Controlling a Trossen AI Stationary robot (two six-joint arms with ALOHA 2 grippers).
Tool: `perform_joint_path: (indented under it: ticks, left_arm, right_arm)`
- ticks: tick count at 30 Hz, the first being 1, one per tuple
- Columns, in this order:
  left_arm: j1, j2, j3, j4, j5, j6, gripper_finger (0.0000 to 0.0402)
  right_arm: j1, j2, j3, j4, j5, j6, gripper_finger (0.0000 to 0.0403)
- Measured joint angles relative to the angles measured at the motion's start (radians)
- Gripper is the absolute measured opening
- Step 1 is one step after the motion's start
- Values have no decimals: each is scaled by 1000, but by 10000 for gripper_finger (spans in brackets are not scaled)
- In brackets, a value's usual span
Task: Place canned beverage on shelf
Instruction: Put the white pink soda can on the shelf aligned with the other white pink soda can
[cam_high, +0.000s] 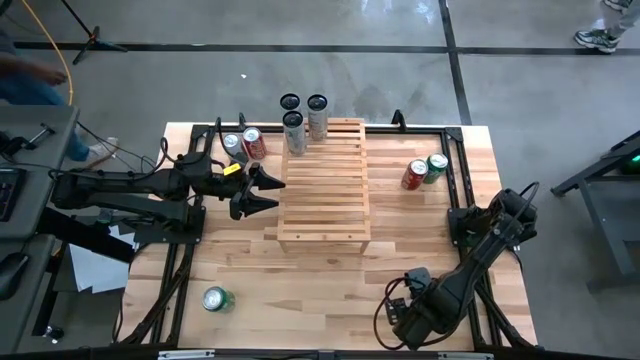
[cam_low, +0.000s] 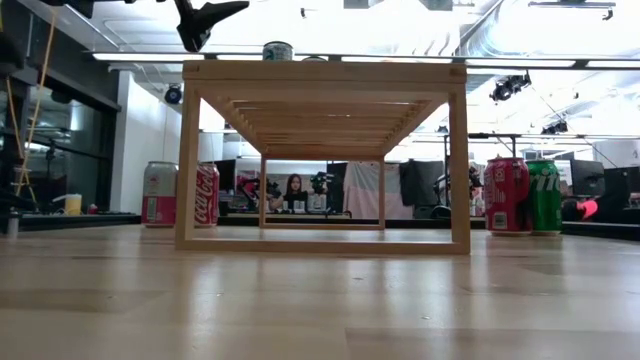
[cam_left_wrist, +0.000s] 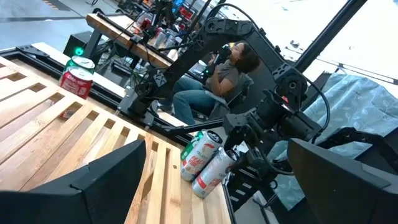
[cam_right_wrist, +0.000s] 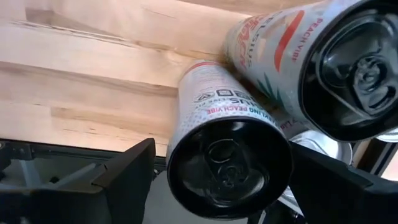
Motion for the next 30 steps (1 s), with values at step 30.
perform_joint_path:
  ticks: [30]
  left_arm:
    - [-22,1,139,51,174,-168,381]
  right_arm:
    - [-85,-3,392,24,127,-791,236]
